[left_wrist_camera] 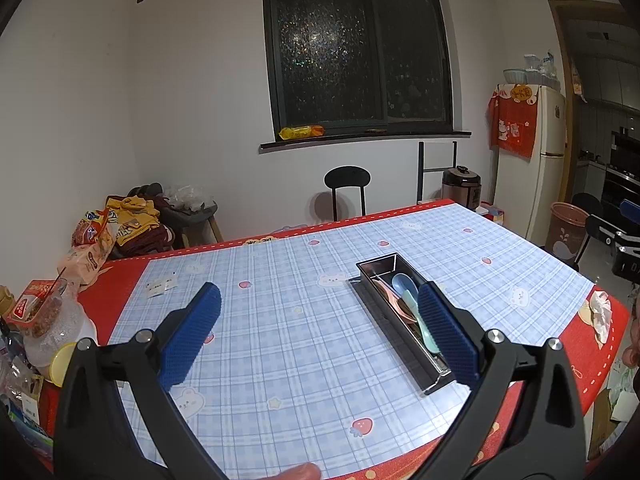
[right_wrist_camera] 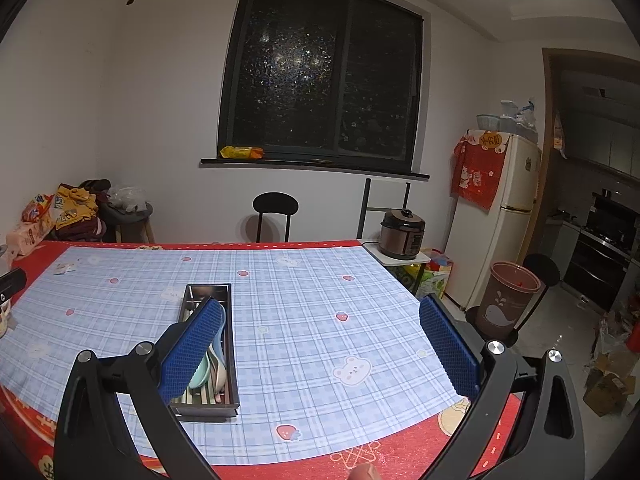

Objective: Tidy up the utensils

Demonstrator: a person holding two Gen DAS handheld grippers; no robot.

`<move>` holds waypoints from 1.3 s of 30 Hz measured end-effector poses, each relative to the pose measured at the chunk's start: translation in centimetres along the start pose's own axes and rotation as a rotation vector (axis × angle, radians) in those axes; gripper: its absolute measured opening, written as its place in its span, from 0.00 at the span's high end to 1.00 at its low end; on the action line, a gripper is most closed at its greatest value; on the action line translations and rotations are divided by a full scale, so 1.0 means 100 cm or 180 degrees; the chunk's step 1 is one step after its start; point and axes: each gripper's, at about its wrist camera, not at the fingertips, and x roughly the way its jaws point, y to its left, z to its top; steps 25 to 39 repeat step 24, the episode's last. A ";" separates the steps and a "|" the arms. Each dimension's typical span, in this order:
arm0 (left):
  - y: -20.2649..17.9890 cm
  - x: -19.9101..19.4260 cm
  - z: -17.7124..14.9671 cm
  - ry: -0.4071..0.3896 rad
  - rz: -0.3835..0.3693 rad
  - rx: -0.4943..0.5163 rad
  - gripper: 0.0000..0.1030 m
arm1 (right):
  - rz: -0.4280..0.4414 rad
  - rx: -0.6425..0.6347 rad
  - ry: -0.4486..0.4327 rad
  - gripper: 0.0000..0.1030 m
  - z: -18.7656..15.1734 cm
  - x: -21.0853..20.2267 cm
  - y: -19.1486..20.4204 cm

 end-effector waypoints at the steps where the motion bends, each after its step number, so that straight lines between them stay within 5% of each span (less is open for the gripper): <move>1: 0.000 0.000 0.000 0.0005 0.0001 0.0000 0.06 | -0.0007 -0.0002 0.0003 0.06 0.000 0.000 0.000; 39: 0.000 0.005 -0.001 0.0055 0.0007 -0.0004 0.06 | -0.0049 -0.0008 0.0034 0.06 -0.002 0.004 -0.001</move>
